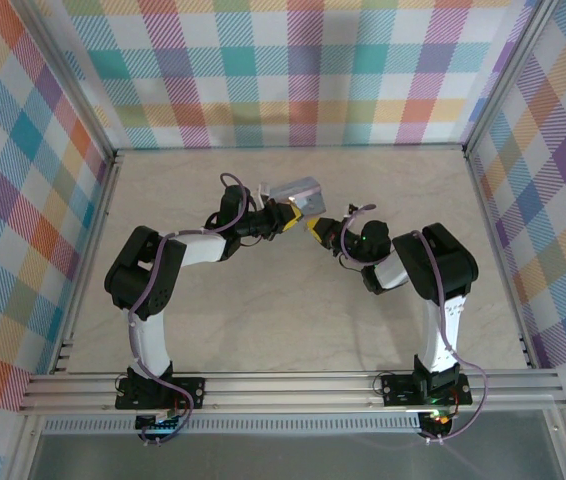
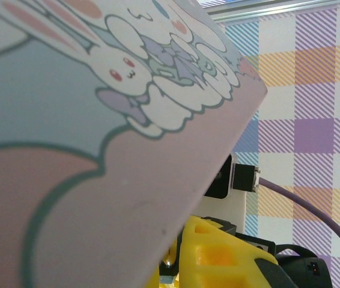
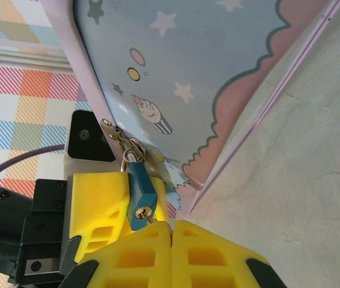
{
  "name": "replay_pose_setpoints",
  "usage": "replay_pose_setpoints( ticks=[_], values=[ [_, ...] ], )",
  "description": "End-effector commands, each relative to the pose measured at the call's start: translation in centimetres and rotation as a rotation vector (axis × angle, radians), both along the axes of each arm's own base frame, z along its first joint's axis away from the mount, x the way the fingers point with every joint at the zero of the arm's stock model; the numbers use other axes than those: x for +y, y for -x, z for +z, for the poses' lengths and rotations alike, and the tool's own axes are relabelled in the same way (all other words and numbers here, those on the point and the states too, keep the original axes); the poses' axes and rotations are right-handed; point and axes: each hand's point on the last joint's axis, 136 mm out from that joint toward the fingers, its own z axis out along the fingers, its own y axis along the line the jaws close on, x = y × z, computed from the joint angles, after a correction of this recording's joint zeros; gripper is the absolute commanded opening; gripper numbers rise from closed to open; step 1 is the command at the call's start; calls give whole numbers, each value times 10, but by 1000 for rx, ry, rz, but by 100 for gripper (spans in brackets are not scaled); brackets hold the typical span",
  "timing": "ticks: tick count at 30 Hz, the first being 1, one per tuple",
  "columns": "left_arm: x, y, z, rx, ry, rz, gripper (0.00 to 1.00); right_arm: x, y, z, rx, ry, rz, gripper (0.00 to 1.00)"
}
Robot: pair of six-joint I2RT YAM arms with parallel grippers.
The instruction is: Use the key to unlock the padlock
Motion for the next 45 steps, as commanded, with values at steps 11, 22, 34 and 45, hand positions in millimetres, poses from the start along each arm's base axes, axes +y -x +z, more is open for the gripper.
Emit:
replay_pose_setpoints(
  ticks=[11,22,34,45],
  values=[
    [-31,38,38,-65,110,-206,0,23,-9,29,18,-112,39,0],
    [-32,38,42,-73,119,-210,0,26,-13,2,215,-192,29,0],
    [-32,40,44,-73,122,-215,0,25,-10,13,-42,-36,21,0],
    [-28,36,41,-69,105,-190,0,33,5,29,-206,49,35,0]
  ],
)
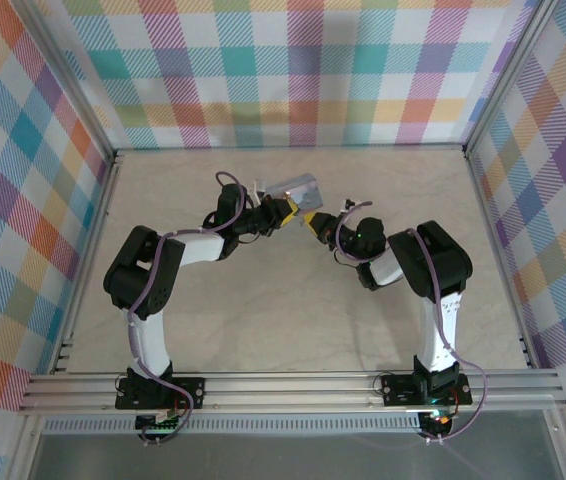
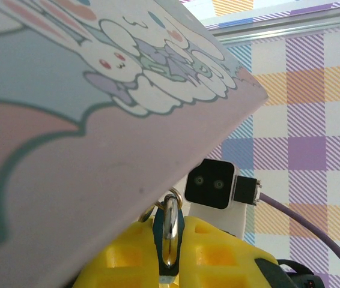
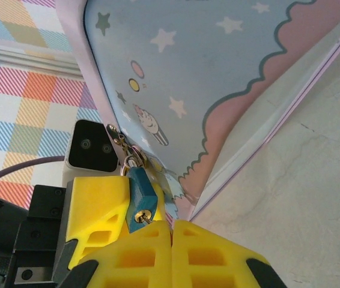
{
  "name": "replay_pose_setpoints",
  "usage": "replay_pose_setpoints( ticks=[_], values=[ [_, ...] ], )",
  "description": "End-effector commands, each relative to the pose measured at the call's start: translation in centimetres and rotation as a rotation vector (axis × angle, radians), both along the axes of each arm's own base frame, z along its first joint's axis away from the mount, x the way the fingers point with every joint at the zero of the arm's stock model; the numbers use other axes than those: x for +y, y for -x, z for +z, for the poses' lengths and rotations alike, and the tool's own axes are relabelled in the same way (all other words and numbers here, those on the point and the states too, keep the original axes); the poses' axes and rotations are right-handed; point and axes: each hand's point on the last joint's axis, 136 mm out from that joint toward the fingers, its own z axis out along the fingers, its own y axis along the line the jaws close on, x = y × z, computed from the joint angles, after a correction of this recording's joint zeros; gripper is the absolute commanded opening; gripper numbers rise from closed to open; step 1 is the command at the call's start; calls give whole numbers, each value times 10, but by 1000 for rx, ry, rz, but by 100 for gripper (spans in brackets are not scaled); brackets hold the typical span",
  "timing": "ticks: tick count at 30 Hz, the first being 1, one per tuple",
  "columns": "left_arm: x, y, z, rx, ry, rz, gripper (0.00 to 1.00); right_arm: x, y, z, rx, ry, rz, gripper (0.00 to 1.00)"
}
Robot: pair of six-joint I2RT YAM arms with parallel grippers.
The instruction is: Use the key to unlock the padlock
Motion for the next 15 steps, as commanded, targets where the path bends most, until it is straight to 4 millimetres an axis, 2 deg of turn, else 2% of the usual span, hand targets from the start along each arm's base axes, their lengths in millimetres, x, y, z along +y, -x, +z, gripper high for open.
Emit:
replay_pose_setpoints(
  ticks=[1,6,11,15],
  values=[
    [-35,48,34,-48,89,-246,0,24,22,23,-150,66,63,0],
    [-33,44,32,-46,95,-238,0,19,33,26,-216,103,57,0],
    [-28,40,32,-49,99,-218,0,20,37,12,-183,110,81,0],
    [-26,41,31,-50,99,-218,0,24,39,14,-149,75,113,0]
  ],
)
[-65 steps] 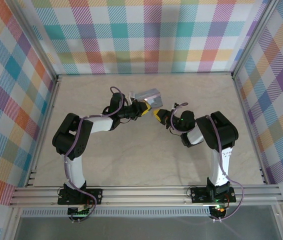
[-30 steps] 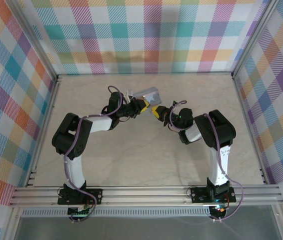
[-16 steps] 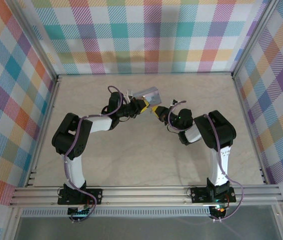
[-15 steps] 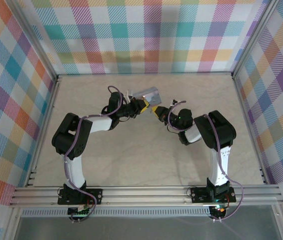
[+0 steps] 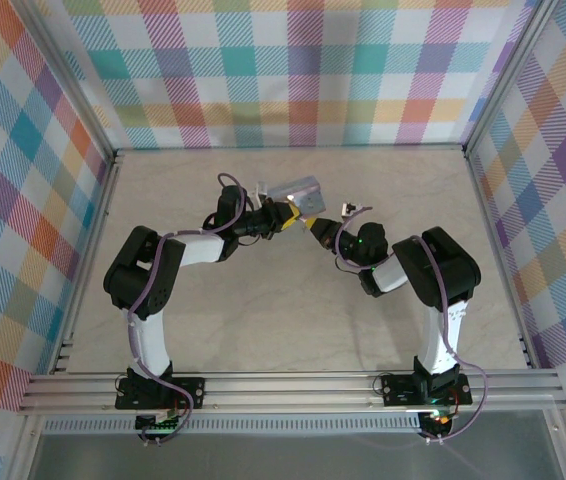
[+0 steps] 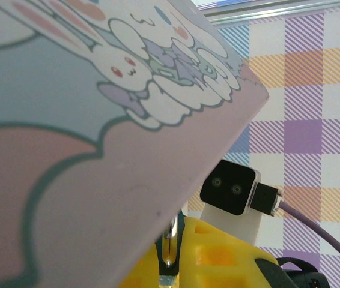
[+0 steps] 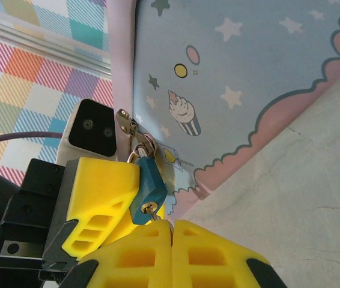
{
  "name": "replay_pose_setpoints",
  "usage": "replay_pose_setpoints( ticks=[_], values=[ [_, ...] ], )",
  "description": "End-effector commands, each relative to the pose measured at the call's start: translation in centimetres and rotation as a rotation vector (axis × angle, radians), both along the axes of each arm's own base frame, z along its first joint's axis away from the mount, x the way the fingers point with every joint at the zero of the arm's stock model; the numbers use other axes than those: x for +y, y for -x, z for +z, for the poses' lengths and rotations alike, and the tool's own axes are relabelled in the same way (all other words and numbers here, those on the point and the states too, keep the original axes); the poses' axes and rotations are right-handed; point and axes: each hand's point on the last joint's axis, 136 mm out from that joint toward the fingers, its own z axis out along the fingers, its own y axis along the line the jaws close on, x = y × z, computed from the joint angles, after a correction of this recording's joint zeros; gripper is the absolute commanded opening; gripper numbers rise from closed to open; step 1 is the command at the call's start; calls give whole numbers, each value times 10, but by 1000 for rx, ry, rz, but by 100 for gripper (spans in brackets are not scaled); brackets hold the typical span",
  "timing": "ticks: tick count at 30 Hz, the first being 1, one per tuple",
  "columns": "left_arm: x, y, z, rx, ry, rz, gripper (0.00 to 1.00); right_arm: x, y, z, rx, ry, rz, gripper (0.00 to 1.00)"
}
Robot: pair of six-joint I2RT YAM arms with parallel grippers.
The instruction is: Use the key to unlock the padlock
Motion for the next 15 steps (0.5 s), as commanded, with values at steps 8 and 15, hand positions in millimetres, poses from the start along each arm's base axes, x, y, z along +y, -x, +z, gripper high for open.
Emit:
replay_pose_setpoints(
  ticks=[8,15],
  values=[
    [-22,34,37,-85,112,-181,0,38,6,4,232,-212,187,0],
    [-23,36,41,-98,124,-196,0,44,-1,24,227,-258,218,0]
  ],
)
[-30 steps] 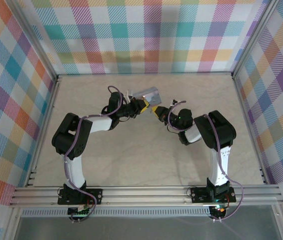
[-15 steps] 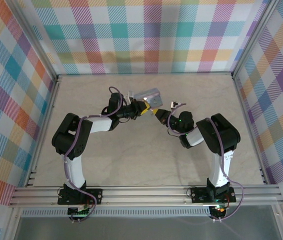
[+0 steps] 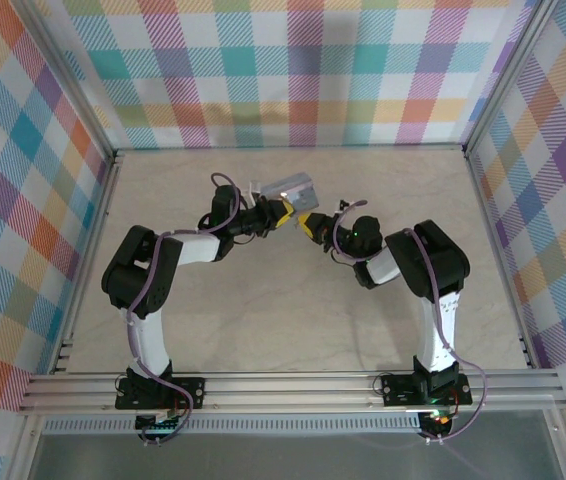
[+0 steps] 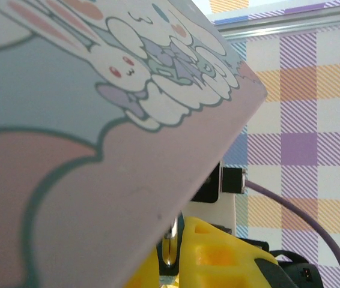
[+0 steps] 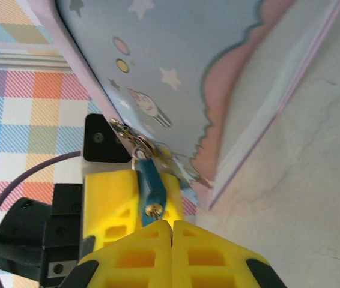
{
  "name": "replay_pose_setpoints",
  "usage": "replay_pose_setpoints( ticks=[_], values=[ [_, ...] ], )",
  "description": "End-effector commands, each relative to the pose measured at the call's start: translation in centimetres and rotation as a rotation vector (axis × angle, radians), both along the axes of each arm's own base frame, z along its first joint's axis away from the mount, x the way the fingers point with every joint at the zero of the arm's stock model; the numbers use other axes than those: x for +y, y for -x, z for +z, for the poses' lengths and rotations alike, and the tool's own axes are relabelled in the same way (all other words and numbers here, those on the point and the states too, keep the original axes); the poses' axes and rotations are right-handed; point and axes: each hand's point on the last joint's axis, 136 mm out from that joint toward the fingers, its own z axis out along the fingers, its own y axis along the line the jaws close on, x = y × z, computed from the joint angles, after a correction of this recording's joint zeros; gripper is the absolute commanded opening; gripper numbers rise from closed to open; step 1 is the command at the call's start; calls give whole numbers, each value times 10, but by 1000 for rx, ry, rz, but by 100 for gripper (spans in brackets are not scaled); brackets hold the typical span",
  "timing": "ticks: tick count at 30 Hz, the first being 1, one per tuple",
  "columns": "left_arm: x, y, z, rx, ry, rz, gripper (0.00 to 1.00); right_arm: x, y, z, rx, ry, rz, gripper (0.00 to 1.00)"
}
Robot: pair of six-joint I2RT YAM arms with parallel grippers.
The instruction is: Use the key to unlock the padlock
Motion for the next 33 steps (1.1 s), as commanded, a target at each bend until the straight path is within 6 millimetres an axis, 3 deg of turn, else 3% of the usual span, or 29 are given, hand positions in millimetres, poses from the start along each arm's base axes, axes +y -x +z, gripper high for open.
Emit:
replay_pose_setpoints(
  ticks=[1,6,16,23,29,33],
  values=[
    [-36,43,41,-95,110,-222,0,24,10,23,-22,-58,107,0],
    [-38,45,45,-106,126,-236,0,21,3,12,9,-57,93,0],
    [-51,55,37,-78,111,-287,0,27,0,28,-96,-31,94,0],
    [-56,68,24,-55,82,-316,0,23,7,0,-13,8,97,0],
    [-51,72,13,-47,21,-313,0,24,12,-1,0,-8,115,0],
    [-43,64,9,-52,-18,-266,0,19,18,-9,16,29,111,3]
  ],
)
